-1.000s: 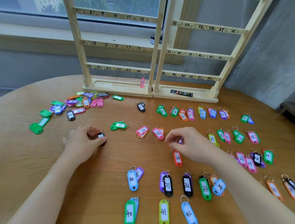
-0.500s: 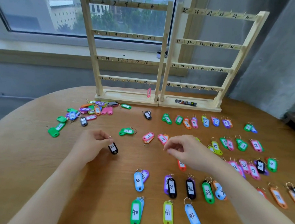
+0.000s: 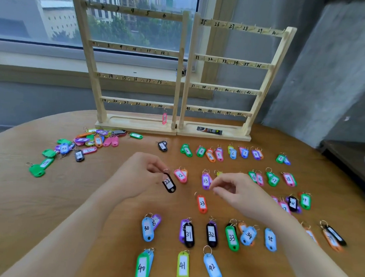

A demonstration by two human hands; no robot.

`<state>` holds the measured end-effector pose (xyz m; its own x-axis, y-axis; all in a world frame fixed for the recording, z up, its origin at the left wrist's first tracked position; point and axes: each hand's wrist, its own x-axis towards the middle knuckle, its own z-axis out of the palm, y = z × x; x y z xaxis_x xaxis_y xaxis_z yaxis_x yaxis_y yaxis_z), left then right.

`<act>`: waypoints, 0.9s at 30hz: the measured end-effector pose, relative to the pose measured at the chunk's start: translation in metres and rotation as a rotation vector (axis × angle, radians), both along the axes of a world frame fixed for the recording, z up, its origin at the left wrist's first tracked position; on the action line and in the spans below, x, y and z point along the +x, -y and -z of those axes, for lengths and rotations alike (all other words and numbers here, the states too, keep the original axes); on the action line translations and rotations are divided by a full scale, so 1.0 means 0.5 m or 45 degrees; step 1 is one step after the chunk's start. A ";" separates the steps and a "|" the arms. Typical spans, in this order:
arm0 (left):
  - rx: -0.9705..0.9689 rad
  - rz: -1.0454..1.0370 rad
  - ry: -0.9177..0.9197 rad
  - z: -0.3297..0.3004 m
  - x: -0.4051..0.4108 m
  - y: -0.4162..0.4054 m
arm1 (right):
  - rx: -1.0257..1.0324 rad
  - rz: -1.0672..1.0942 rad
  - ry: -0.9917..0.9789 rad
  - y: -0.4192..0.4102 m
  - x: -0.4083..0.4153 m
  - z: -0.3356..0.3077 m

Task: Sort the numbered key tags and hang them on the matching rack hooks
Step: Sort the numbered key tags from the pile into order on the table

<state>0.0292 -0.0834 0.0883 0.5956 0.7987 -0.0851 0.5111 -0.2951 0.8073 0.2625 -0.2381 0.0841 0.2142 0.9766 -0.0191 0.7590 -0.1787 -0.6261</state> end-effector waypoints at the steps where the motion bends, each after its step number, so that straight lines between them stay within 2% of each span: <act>1: -0.005 0.042 -0.032 0.006 0.018 0.004 | -0.005 0.008 -0.006 0.007 0.005 0.001; 8: 0.122 0.304 -0.269 0.057 0.103 0.012 | -0.033 0.052 -0.058 0.035 0.021 0.006; 14: 0.213 0.263 -0.272 0.071 0.078 -0.012 | -0.060 0.025 -0.044 0.010 0.019 0.006; 21: 0.303 -0.126 -0.283 0.061 -0.113 -0.120 | -0.060 -0.113 -0.002 -0.105 -0.029 -0.006; 27: 0.362 -0.592 -0.314 0.130 -0.297 -0.221 | -0.016 -0.255 -0.007 -0.268 -0.137 -0.003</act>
